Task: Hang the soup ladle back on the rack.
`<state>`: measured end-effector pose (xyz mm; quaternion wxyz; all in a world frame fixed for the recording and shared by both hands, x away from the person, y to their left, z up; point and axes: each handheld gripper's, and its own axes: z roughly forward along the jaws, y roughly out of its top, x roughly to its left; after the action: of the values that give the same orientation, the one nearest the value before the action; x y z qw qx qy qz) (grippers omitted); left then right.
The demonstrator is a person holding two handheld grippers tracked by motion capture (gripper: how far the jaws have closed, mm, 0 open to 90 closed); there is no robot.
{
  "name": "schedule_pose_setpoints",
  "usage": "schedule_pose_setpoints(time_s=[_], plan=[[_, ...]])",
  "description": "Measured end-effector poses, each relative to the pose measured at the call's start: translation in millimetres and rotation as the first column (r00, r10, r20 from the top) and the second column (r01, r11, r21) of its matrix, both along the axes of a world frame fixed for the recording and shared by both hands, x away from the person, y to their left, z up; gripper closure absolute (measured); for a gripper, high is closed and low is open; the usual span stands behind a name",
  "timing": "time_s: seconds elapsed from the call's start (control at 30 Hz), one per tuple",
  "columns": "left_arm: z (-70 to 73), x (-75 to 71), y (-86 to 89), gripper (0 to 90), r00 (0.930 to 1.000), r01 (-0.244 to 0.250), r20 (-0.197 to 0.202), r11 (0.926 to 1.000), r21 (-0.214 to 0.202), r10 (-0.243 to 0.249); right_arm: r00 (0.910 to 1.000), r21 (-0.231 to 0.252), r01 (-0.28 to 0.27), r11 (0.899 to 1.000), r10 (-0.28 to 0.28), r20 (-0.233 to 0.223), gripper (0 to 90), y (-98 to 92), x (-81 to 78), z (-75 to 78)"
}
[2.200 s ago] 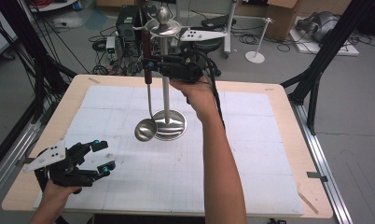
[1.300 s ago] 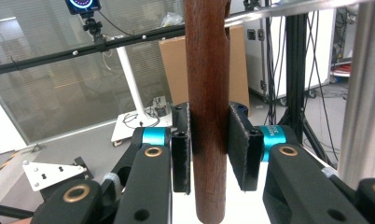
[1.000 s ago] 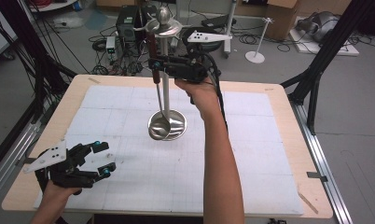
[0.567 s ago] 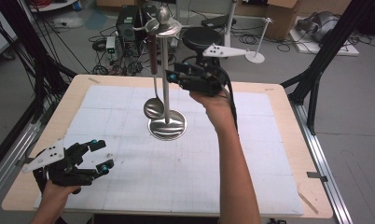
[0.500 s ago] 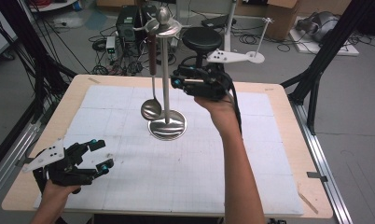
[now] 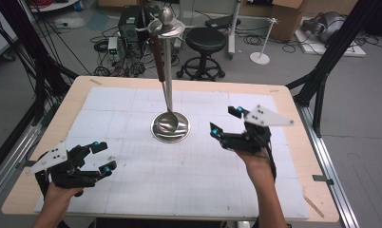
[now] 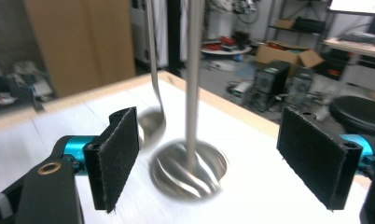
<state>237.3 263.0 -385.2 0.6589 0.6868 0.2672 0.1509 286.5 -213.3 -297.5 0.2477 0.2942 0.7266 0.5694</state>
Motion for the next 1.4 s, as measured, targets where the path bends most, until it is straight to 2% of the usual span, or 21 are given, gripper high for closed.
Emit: schedule_pose_setpoints(time_s=[0.1,0.2,0.27,0.53,0.67,0.8,1.27,1.4], plan=[[-0.9,0.5,-0.1,22.7,1.0,-0.004,0.004,1.0,0.002,0.004,0.9991,-0.002,0.042,0.999,-0.042,0.005,19.2,-16.1,-17.2,-20.3],[-1.9,0.8,-1.2,22.6,0.9999,-0.011,0.006,0.9999,0.005,0.011,0.9954,-0.01,0.096,0.995,-0.096,-0.01,18.8,-33.5,-35.0,-43.9],[-2.7,0.7,-1.7,22.7,0.9999,-0.012,0.003,0.9999,0.008,0.012,0.9931,0.002,0.114,0.993,-0.114,-0.026,18.7,-42.9,-44.0,-56.4],[-4.6,-0.6,-6.1,22.7,1.0,0.008,0.002,0.9998,0.017,-0.008,0.9832,-0.014,0.176,0.984,-0.176,-0.047,18.5,-60.1,-69.9,-89.7],[-4.7,-1.5,-6.9,22.8,1.0,0.0,0.006,0.9999,0.015,0.0,0.9825,-0.006,0.179,0.984,-0.179,-0.051,18.5,-61.9,-75.2,-93.8],[-4.3,-2.1,-6.0,22.9,0.9999,-0.005,0.009,1.0,0.004,0.005,0.9825,-0.001,0.183,0.983,-0.183,-0.036,18.5,-61.4,-77.4,-94.8],[-5.4,-2.7,-5.5,23.0,1.0,-0.007,0.005,0.9999,0.012,0.007,0.9813,0.016,0.18,0.983,-0.179,-0.072,18.5,-62.0,-78.1,-99.0],[-6.0,-2.4,-4.5,23.0,0.9999,-0.011,0.002,0.9999,0.008,0.011,0.9814,0.012,0.181,0.983,-0.179,-0.069,18.5,-62.0,-78.0,-99.2]])
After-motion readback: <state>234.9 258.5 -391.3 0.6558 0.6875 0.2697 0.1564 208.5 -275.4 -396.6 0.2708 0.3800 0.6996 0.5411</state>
